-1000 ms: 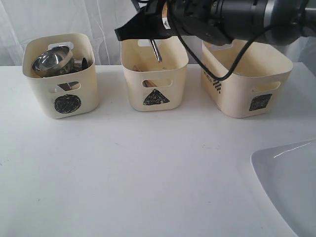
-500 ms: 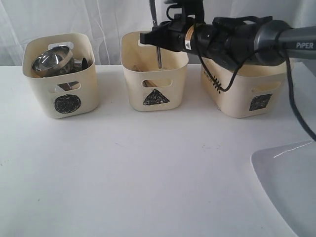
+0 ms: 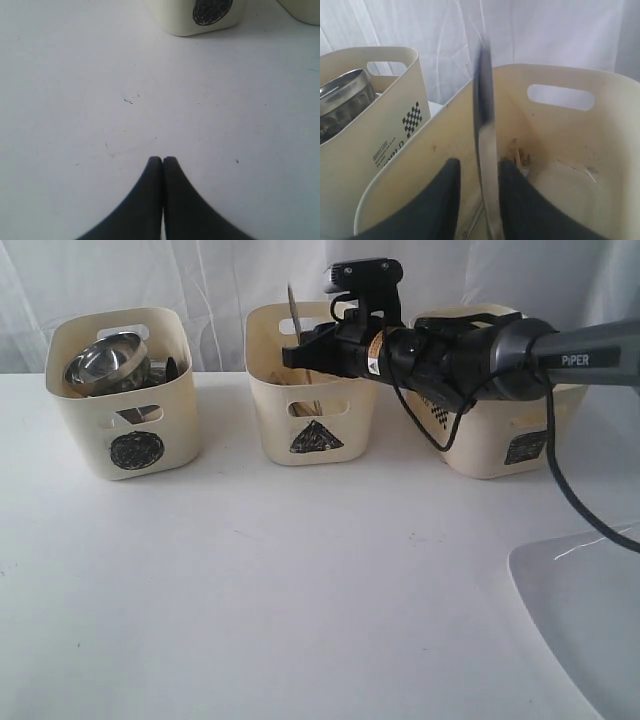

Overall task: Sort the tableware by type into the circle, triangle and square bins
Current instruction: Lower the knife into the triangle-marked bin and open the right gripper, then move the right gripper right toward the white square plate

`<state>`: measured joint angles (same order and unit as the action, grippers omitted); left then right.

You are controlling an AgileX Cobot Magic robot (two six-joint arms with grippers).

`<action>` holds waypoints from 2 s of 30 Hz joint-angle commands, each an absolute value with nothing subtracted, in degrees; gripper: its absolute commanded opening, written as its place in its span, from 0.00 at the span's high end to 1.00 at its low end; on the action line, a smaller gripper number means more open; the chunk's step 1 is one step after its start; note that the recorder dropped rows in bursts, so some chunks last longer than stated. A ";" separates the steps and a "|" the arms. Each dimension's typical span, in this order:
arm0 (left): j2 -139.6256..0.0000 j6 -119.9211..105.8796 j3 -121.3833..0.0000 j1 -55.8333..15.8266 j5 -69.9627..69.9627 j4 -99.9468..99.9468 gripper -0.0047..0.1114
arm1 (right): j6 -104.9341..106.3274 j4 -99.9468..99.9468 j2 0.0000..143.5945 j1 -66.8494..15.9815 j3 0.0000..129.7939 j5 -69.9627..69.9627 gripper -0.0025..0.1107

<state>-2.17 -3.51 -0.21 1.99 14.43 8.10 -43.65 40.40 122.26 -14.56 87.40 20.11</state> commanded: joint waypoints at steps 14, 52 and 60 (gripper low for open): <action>-2.25 -3.49 0.00 2.18 14.57 8.92 0.96 | -32.62 38.74 104.13 -14.23 87.20 -32.70 0.77; -2.25 -3.49 0.00 2.18 14.57 8.92 0.96 | -0.61 -18.94 54.33 14.42 37.77 -50.01 0.90; -2.25 -3.49 0.00 2.18 14.57 8.92 0.96 | 1.51 -12.93 67.58 14.42 47.28 -35.46 0.89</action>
<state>-2.17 -3.51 -0.21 1.99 14.43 8.10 0.00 -16.59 64.94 14.19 45.96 -43.68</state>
